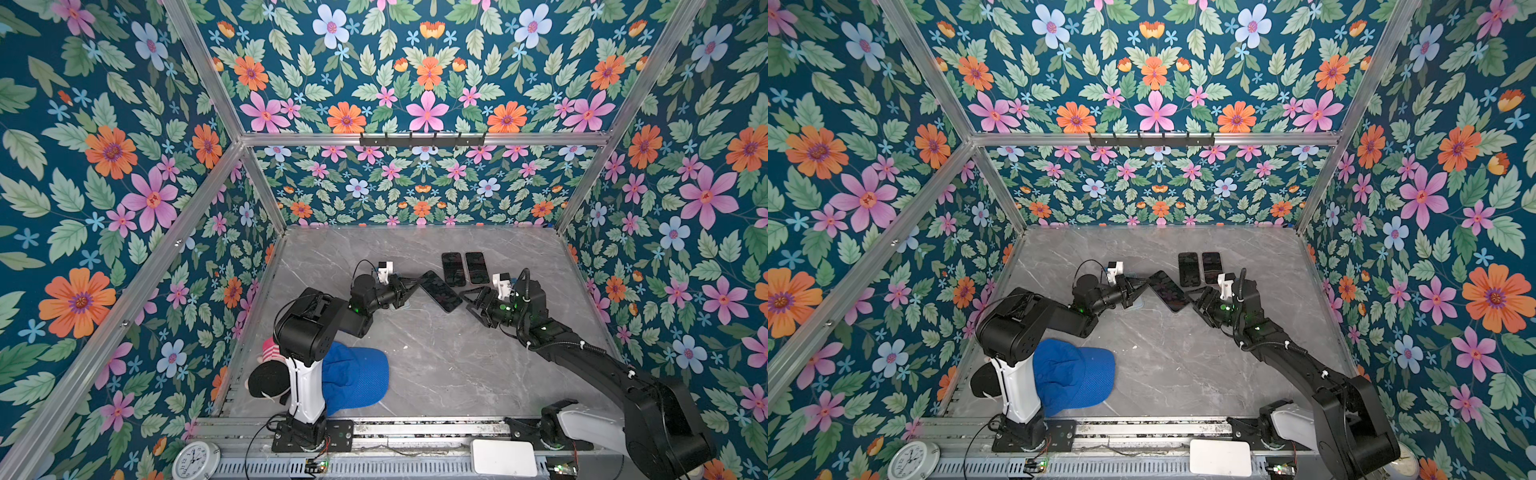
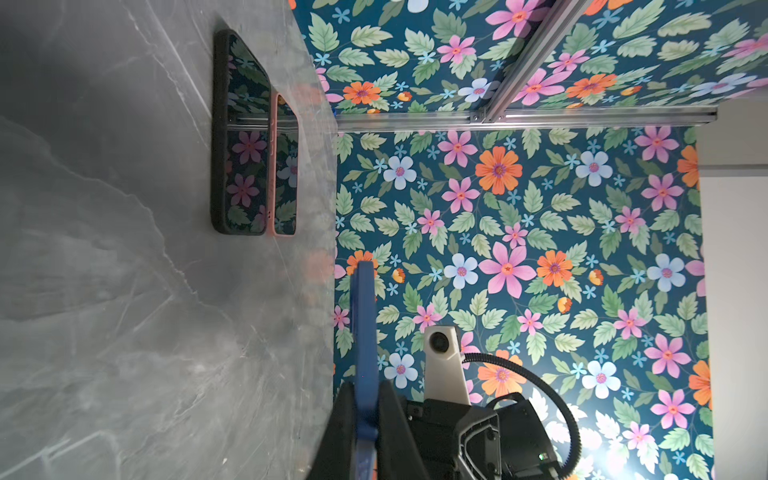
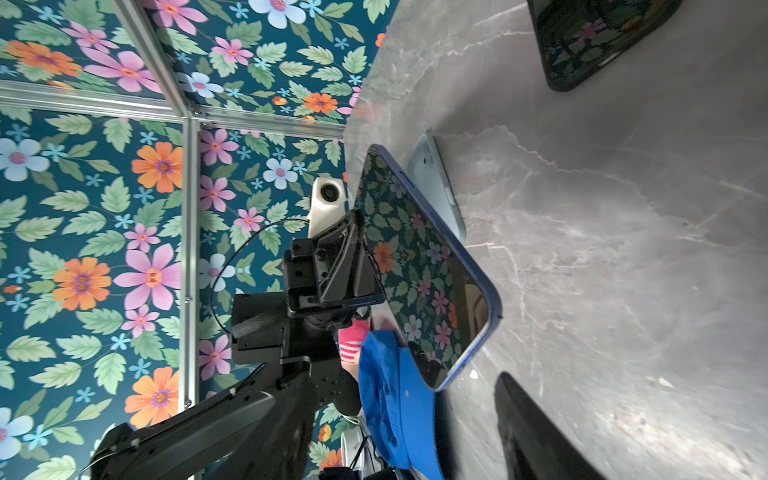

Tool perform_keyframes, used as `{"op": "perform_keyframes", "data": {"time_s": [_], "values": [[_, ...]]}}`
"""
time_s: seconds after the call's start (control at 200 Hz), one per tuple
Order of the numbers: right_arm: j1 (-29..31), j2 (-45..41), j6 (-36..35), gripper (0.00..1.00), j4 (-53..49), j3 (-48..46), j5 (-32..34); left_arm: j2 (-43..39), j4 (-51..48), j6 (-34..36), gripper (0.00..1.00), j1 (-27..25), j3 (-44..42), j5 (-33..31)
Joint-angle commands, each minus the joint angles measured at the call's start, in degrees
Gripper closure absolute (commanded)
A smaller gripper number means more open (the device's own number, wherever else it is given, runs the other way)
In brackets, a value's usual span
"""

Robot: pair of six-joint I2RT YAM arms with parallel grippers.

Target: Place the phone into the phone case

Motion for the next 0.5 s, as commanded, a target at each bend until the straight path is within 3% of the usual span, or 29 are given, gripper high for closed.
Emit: {"op": "perform_keyframes", "data": {"time_s": [0.0, 0.495], "values": [[0.0, 0.3, 5.3, 0.34, 8.7, -1.4, -0.7, 0.7, 8.0, -3.7, 0.99, 0.0, 0.2, -1.3], [-0.2, 9.5, 17.3, 0.41, 34.8, -8.2, -0.4, 3.4, 15.7, -8.5, 0.99, 0.0, -0.3, -2.8]]}}
